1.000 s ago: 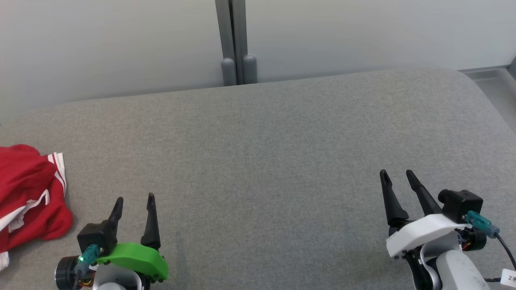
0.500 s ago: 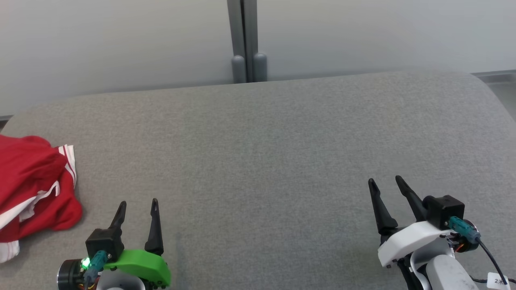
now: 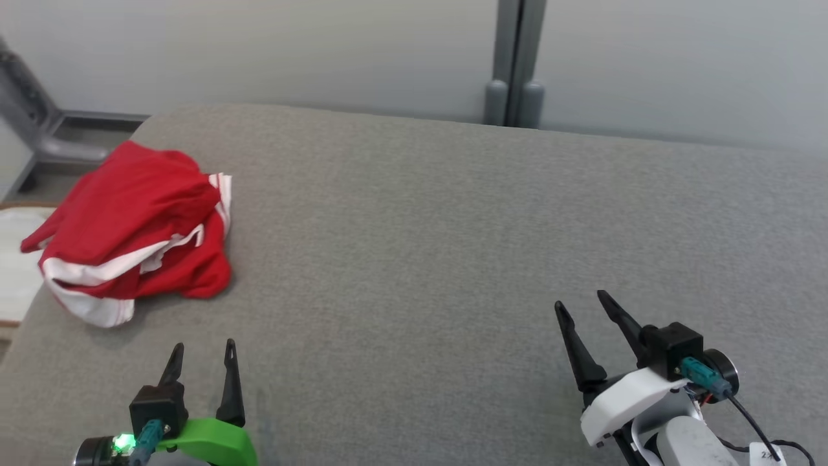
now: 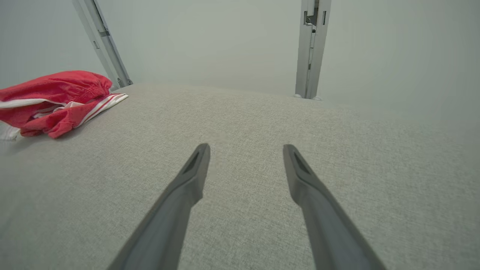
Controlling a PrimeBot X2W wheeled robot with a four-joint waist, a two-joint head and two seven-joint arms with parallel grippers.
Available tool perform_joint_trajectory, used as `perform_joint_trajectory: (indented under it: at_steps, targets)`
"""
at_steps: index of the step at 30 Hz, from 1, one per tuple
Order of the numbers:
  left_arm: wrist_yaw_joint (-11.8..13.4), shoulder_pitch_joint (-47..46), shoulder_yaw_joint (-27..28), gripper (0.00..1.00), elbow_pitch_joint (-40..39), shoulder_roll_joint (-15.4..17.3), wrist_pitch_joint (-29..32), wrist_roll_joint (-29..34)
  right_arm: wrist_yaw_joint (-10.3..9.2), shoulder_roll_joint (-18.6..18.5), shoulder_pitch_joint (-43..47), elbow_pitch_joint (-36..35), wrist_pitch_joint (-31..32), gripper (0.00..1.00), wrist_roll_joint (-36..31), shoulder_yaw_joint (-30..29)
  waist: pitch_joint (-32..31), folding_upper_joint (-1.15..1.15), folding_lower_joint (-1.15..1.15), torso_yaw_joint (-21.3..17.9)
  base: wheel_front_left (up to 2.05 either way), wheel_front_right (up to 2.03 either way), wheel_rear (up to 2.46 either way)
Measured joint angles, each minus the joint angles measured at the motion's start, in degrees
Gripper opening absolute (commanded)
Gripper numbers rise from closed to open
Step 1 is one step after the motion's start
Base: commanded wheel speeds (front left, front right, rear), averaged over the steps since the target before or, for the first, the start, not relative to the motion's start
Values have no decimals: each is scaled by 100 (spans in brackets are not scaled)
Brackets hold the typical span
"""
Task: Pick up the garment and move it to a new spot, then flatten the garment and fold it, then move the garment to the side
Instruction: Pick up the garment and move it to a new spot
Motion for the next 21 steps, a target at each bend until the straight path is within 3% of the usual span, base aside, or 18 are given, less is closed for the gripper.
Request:
perform_joint_trajectory:
  at_steps: [11, 21]
  targets:
    - [68, 191, 625, 100, 54, -48, -74, 143, 1, 3, -209, 190, -54, 100, -71, 555, 83, 0, 0, 1235, 0, 0, 0]
    - [76, 219, 1032, 100, -16, -116, -74, -34, 1, 2, -503, 363, -54, 100, -92, 767, 375, 0, 0, 1632, 0, 0, 0]
